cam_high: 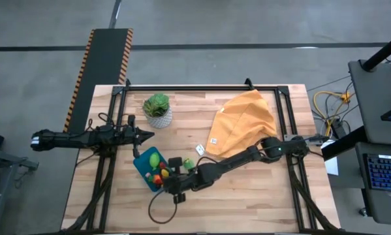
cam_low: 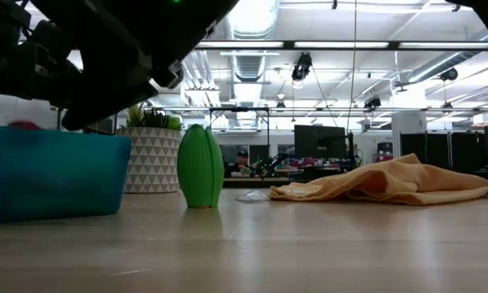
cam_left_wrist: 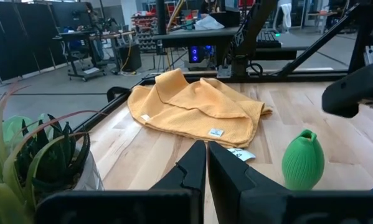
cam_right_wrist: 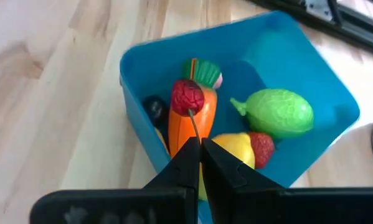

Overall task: Pick and placing Produce into tupperware
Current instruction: Put the red cherry into the blue bin

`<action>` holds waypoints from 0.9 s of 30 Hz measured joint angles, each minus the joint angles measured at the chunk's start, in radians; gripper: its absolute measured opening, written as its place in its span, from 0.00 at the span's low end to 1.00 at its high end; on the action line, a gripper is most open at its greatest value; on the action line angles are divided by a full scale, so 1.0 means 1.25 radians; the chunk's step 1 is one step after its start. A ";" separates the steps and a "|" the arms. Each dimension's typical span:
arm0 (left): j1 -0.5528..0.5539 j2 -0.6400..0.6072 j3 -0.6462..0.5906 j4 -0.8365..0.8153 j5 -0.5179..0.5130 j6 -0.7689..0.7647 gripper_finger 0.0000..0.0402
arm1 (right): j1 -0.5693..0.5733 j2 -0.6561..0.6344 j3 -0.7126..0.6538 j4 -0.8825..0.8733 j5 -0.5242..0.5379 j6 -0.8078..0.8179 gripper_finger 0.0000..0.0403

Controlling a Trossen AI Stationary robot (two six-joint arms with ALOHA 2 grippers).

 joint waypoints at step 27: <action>0.000 0.002 0.000 0.000 0.000 0.000 0.00 | 0.000 0.000 0.000 -0.008 -0.035 0.021 0.02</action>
